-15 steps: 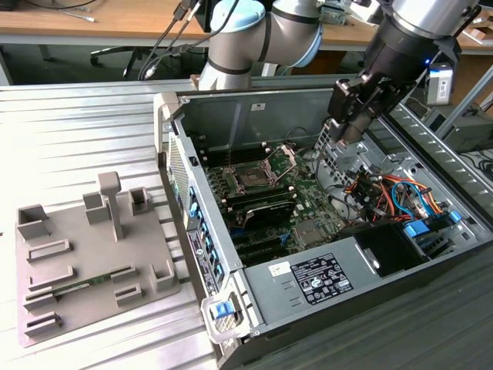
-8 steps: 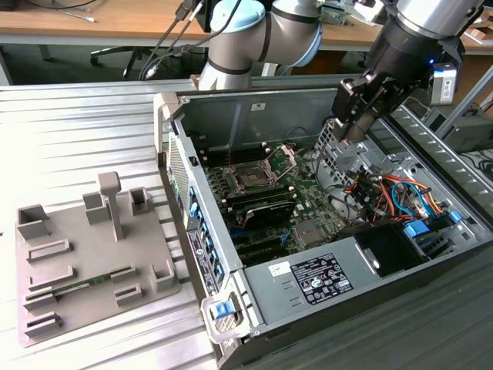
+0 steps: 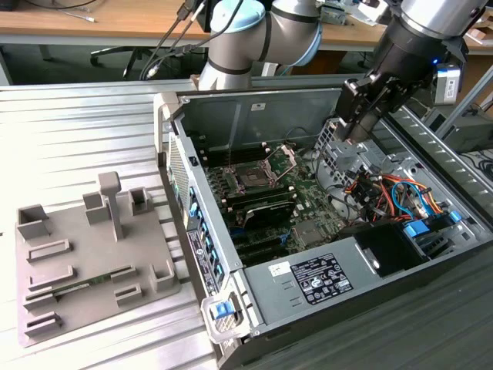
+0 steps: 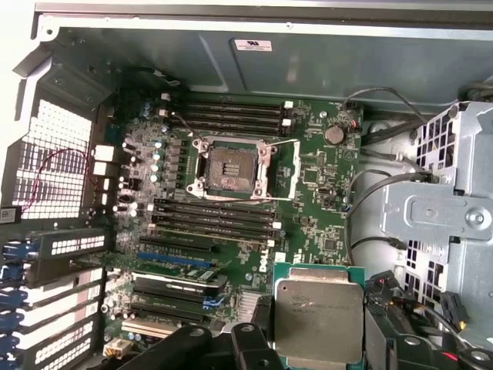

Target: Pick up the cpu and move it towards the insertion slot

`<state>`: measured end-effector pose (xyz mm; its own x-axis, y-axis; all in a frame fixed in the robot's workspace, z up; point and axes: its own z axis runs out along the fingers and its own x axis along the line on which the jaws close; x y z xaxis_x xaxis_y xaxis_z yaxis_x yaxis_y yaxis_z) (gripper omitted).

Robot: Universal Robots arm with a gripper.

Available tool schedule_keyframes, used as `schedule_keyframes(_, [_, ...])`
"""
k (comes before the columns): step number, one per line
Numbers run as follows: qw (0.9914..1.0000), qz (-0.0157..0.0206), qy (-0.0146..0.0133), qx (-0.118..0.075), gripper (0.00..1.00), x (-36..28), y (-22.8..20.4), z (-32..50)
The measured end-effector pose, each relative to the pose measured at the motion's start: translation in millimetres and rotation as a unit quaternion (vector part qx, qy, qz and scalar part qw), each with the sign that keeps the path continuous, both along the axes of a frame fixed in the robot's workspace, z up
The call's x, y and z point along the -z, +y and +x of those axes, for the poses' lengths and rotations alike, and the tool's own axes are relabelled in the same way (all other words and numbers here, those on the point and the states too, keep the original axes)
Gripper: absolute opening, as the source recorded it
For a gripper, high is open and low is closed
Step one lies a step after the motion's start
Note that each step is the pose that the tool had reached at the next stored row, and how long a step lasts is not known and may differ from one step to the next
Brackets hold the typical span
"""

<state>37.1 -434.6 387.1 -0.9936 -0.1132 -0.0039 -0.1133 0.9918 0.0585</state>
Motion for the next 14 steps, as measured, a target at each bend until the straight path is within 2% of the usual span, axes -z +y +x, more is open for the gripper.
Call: schedule_keyframes(14, [1.0, 0.0, 0.0, 0.0, 0.55, 0.0, 0.0, 13.5])
